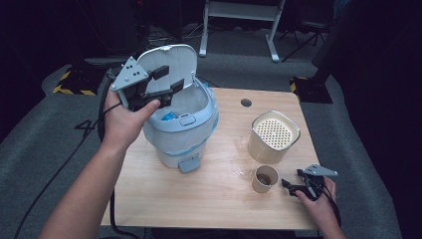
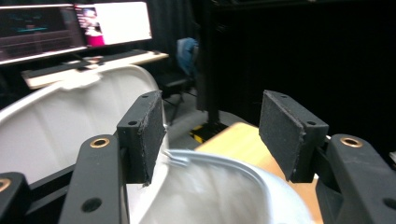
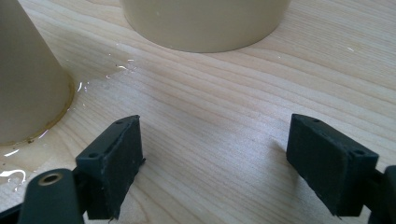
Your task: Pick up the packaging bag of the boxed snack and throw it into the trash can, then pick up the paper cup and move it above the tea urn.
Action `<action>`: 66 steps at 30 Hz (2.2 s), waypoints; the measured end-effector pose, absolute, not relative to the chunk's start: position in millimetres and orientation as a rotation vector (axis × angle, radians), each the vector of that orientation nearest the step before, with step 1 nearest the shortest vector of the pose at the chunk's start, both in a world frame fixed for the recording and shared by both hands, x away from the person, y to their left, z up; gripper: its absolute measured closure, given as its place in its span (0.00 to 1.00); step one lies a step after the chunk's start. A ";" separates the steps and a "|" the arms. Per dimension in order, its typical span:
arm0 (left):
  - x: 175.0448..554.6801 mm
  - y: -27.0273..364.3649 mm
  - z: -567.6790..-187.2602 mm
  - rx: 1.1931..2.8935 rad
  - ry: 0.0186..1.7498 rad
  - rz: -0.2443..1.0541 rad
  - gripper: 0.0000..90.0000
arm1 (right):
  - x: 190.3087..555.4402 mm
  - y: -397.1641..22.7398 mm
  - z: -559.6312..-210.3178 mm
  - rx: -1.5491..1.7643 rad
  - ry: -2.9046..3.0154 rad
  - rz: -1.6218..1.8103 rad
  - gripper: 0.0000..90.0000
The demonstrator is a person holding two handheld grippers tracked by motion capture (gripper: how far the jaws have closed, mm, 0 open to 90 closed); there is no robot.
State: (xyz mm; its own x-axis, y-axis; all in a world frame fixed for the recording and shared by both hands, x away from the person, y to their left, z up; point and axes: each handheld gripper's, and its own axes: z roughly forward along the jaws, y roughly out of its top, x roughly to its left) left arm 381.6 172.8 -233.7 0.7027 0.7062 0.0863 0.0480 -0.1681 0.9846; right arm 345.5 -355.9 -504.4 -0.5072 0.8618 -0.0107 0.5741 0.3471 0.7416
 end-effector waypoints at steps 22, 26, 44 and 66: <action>315.3 164.9 -312.0 1.877 0.439 0.386 0.44 | 345.4 -356.0 -504.3 1.259 2.216 0.974 0.21; 314.5 165.4 -334.3 1.893 0.457 0.365 0.44 | 345.3 -355.9 -504.2 1.258 2.216 0.977 0.21; 323.1 174.5 -414.6 1.955 0.552 0.366 0.45 | 340.4 -360.4 -494.2 1.182 2.296 0.983 0.29; 333.3 178.2 -483.2 2.073 0.716 0.262 0.44 | 315.2 -356.0 -464.4 1.060 2.341 1.068 0.32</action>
State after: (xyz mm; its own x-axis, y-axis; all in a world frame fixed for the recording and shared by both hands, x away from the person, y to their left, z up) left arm 333.3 178.2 -483.2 0.8099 0.5807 -0.0824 0.3900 -0.4283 0.8152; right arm 315.2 -356.0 -464.4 -0.6553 0.7552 -0.0129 0.4853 0.4341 0.7590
